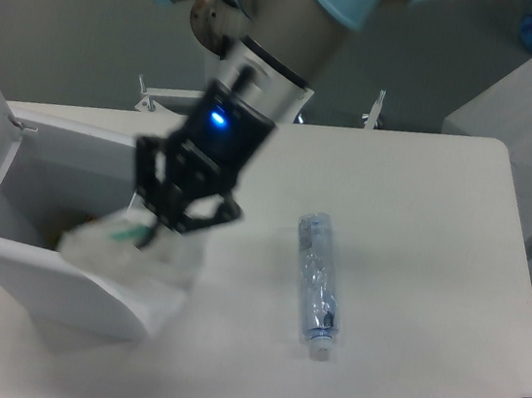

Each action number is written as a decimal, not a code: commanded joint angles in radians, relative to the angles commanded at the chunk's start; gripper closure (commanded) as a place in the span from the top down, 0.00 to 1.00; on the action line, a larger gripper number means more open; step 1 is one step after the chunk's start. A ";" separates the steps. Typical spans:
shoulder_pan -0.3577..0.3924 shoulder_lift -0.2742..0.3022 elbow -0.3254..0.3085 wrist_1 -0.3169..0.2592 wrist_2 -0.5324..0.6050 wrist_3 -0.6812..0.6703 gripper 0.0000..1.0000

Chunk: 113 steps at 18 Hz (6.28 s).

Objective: Place the trash in the trash can
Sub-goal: 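Lift the plastic bag and carry it over the white trash bin, then open the gripper to drop the bag into the bin, then move the gripper over to the clear water bottle, then lower the gripper and grasp the water bottle by its cap end, then lift the water bottle and carry it over the trash bin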

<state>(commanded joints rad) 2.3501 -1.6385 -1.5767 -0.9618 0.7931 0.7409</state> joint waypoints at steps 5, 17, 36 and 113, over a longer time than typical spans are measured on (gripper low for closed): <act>-0.064 0.022 -0.039 0.000 0.002 -0.003 0.06; -0.071 0.019 -0.083 0.003 0.000 -0.003 1.00; 0.209 -0.421 0.198 -0.002 0.167 -0.236 1.00; 0.121 -0.319 0.495 -0.038 0.051 -0.287 0.06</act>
<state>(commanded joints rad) 2.4712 -1.9575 -1.0815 -1.0002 0.8441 0.4541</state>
